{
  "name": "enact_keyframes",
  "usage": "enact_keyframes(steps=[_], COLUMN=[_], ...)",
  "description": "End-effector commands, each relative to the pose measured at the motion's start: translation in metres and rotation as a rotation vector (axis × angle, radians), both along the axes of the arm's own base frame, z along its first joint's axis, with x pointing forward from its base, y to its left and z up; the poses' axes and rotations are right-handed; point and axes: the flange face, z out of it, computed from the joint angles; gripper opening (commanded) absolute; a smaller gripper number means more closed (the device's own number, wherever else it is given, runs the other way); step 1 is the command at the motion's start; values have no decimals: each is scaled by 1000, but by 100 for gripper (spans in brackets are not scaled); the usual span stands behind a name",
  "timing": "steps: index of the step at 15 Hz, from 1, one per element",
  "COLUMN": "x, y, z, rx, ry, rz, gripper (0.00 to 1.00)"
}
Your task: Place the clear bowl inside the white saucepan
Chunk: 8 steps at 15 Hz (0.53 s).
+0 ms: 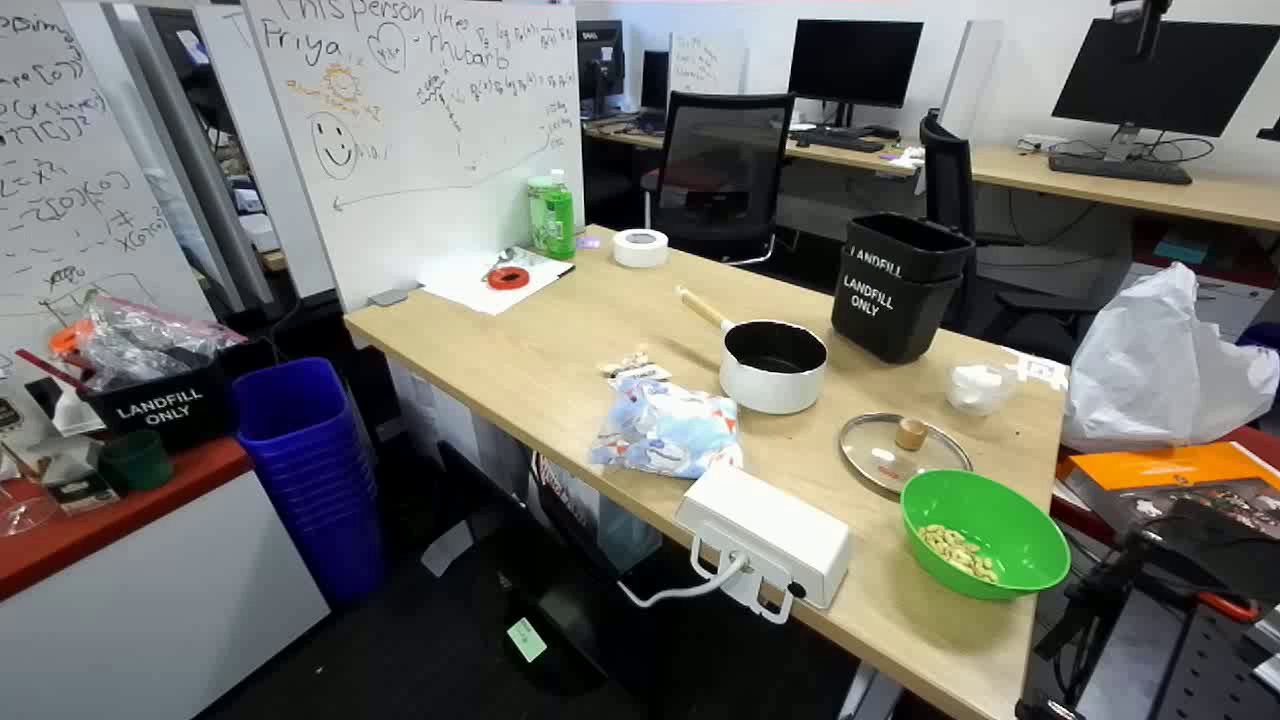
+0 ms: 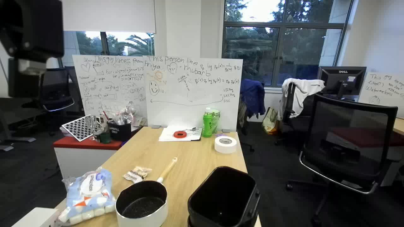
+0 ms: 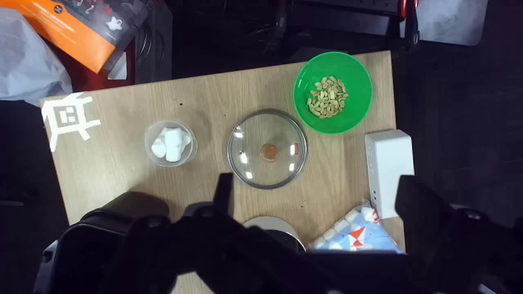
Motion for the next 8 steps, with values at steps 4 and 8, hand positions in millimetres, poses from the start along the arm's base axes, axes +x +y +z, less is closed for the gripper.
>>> enact_keyframes(steps=[4, 8], x=[2, 3], y=[-3, -13], z=[-14, -47], rx=[12, 39], ry=[4, -31], rz=[-56, -234], gripper=[100, 100])
